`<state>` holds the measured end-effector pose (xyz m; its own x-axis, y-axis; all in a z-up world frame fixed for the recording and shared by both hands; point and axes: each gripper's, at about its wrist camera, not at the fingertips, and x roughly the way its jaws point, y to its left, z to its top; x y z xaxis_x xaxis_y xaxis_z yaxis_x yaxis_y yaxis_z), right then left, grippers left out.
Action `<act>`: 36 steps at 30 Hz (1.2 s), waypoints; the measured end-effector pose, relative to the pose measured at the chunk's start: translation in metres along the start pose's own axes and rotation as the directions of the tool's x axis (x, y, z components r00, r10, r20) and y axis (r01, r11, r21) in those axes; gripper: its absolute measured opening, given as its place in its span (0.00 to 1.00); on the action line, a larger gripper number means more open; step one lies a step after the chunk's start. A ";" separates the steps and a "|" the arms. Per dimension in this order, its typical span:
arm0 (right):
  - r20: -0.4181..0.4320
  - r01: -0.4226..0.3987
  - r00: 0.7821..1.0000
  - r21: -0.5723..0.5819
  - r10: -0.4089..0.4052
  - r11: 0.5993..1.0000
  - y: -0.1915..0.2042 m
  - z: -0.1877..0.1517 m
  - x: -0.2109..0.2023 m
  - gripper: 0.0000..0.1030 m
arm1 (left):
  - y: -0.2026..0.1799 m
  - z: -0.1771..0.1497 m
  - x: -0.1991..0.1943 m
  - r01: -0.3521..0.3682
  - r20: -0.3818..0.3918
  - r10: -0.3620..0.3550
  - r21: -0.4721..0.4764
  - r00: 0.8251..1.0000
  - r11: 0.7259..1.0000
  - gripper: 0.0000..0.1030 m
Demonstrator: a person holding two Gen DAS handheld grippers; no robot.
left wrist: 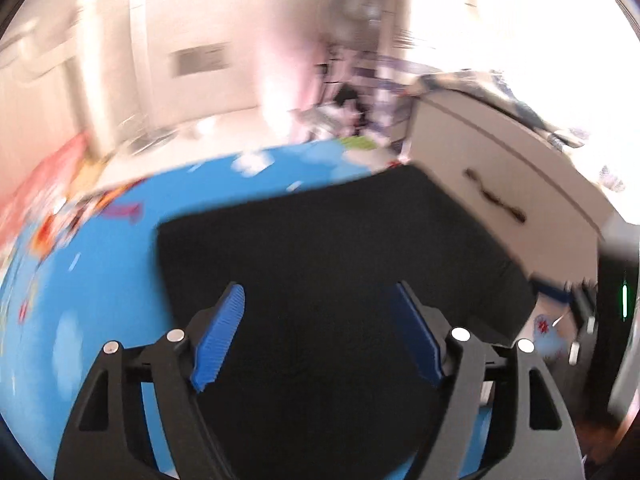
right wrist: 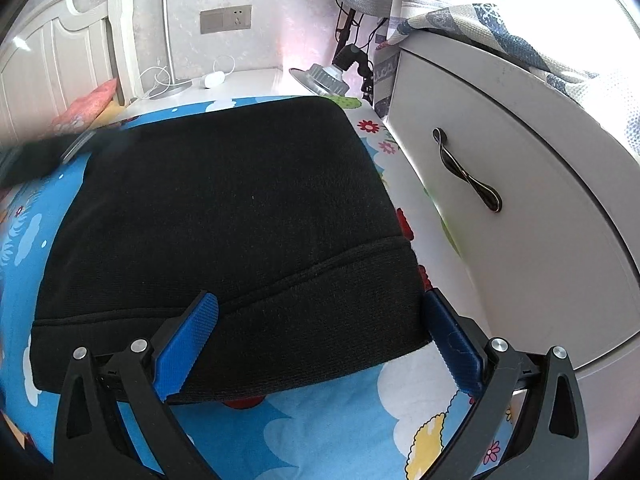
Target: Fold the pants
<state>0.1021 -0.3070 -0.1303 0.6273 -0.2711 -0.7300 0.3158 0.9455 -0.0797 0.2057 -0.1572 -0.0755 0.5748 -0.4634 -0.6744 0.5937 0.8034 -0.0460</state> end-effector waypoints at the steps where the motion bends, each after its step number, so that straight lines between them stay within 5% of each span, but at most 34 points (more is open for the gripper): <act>1: -0.001 0.001 1.000 0.001 -0.001 1.000 0.000 0.000 0.000 0.95 | -0.003 0.015 0.011 0.018 -0.001 -0.018 0.006 1.000 1.000 0.74; 7: -0.010 0.002 1.000 0.009 -0.002 1.000 0.000 0.002 0.000 0.95 | -0.029 0.079 0.115 0.153 -0.126 -0.152 -0.003 0.980 0.988 0.57; 10: -0.017 -0.001 1.000 0.009 0.001 1.000 -0.001 0.004 0.002 0.95 | -0.044 0.076 0.161 0.075 -0.205 -0.061 0.059 0.977 0.995 0.61; 15: -0.012 -0.007 1.000 0.019 0.007 1.000 -0.002 0.002 0.002 0.96 | -0.032 0.071 0.102 0.085 -0.088 -0.085 -0.004 0.992 0.996 0.62; 18: -0.009 -0.002 1.000 0.019 0.002 1.000 -0.001 0.002 0.001 0.95 | -0.006 0.050 0.060 -0.014 -0.030 0.011 -0.087 0.999 0.996 0.65; 20: -0.010 0.001 1.000 0.016 -0.001 1.000 0.000 0.002 0.001 0.95 | 0.017 0.029 0.051 -0.055 -0.049 0.048 -0.163 0.998 0.985 0.68; 23: -0.014 0.011 1.000 0.005 -0.011 1.000 0.002 0.005 0.001 0.95 | 0.033 0.006 0.077 -0.075 -0.177 0.046 -0.159 0.983 0.984 0.70; 28: -0.011 0.023 1.000 0.004 -0.022 1.000 0.002 0.004 -0.001 0.95 | 0.028 -0.008 0.029 -0.109 -0.042 0.105 -0.111 0.994 0.988 0.70; 32: 0.001 0.041 0.999 0.017 -0.041 0.999 0.004 0.005 -0.012 0.95 | 0.029 -0.035 -0.008 -0.075 -0.053 0.067 -0.159 0.996 0.984 0.80; 36: 0.011 0.030 0.999 0.012 -0.030 0.999 0.006 0.005 -0.029 0.94 | 0.025 -0.062 -0.027 -0.135 -0.096 0.120 -0.170 0.988 0.976 0.83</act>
<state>0.0890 -0.2947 -0.1057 0.6255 -0.3015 -0.7196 0.3434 0.9346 -0.0932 0.1703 -0.1020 -0.1042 0.5856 -0.3254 -0.7424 0.4057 0.9106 -0.0791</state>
